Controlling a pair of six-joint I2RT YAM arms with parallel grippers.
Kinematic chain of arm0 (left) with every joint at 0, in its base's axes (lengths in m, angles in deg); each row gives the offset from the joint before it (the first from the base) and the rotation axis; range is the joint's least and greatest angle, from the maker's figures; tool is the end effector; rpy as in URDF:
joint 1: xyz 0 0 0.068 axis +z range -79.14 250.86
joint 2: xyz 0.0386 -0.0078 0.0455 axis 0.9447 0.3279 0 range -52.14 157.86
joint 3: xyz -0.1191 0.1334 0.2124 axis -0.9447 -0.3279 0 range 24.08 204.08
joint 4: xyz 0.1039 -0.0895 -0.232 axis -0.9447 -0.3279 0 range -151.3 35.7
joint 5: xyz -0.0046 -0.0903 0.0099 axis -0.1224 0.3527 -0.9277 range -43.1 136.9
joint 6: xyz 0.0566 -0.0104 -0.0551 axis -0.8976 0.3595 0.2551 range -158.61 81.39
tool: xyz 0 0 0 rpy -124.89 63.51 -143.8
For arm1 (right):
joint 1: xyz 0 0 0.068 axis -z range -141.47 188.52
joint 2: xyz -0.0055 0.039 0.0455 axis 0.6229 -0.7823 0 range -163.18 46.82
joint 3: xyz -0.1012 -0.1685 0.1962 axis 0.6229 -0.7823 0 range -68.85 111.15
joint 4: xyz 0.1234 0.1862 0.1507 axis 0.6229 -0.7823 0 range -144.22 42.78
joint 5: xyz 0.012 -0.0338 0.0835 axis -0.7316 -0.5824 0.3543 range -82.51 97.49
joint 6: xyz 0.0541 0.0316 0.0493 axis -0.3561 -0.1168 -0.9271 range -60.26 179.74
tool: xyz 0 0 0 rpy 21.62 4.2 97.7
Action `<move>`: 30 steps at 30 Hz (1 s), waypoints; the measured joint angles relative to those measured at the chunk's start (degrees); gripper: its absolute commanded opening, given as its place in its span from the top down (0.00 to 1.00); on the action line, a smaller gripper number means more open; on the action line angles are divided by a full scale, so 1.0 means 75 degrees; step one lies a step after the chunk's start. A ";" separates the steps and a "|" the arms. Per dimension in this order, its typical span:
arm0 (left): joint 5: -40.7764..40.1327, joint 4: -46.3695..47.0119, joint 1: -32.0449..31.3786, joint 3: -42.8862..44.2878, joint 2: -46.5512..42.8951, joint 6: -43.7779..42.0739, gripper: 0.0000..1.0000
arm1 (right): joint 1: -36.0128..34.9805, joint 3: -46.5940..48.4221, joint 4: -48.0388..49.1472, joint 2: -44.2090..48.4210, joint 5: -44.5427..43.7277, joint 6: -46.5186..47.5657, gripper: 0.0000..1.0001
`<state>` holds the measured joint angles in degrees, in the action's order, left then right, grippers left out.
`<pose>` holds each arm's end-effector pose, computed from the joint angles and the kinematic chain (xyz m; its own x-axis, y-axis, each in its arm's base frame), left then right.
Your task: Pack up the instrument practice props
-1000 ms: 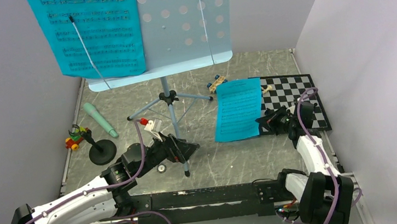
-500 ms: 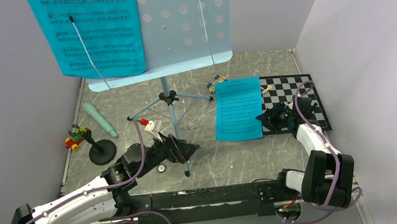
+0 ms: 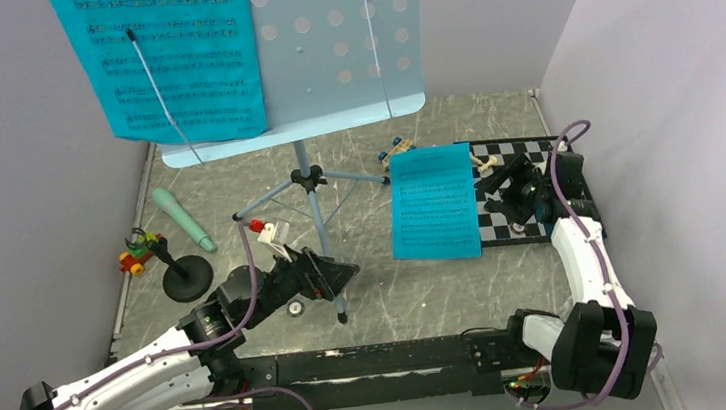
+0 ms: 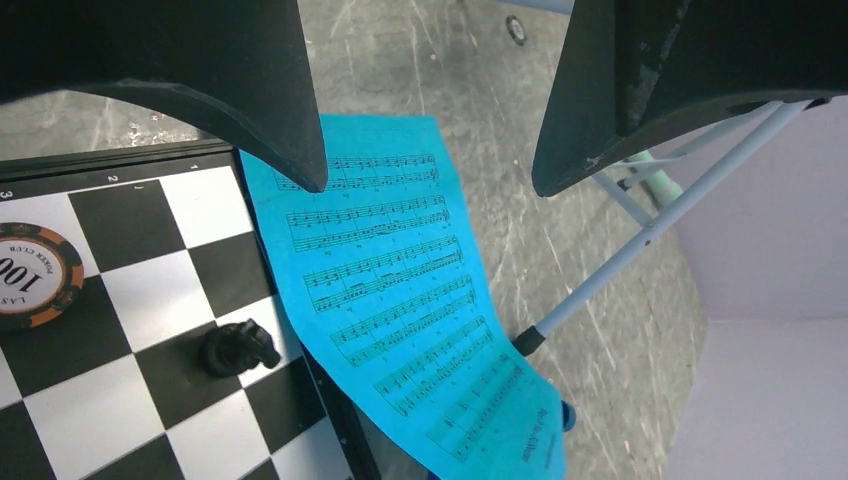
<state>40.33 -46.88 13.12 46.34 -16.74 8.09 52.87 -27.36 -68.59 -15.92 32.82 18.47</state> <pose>0.1149 -0.1673 0.2559 -0.6037 -0.3980 -0.6907 0.4958 0.4910 -0.7163 0.2542 -0.0347 0.2246 -0.5466 0.7551 -0.3619 0.3718 0.6061 0.7031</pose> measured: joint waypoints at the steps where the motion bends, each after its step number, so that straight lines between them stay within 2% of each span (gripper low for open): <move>1: -0.0041 -0.0050 0.0000 0.0000 -0.0009 -0.0006 0.01 | -0.0082 0.0128 -0.0122 0.0061 -0.0178 0.0090 0.20; 6: -0.0277 -0.0586 0.0000 0.0099 -0.0041 -0.0058 0.01 | -0.0959 0.0393 -0.0344 0.0743 -0.0816 0.0382 0.21; 11: -0.0627 -0.1550 0.0000 0.0659 -0.0277 -0.0154 0.01 | -0.3185 0.0822 -0.0294 0.1833 -0.1912 0.0903 0.23; 15: -0.0979 -0.2320 0.0000 0.1204 -0.0627 -0.0309 0.01 | -0.4191 0.0950 0.0050 0.2419 -0.2384 0.1262 0.25; 19: -0.1320 -0.2818 0.0000 0.1384 -0.1282 -0.0562 0.01 | -0.5246 0.0944 0.0341 0.2649 -0.2917 0.1591 0.26; 25: -0.1708 -0.3375 0.0000 0.1603 -0.2734 -0.1507 0.01 | -0.7662 0.1204 0.0542 0.2652 -0.3995 0.2363 0.26; 30: -0.1740 -0.4080 0.0000 0.2530 -0.2908 -0.2168 0.02 | -0.8883 0.1384 0.1122 0.2745 -0.4345 0.3063 0.26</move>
<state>27.28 -77.48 13.12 65.31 -38.56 -8.17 -13.75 -16.97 -60.17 4.67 0.23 41.44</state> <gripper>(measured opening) 0.984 0.743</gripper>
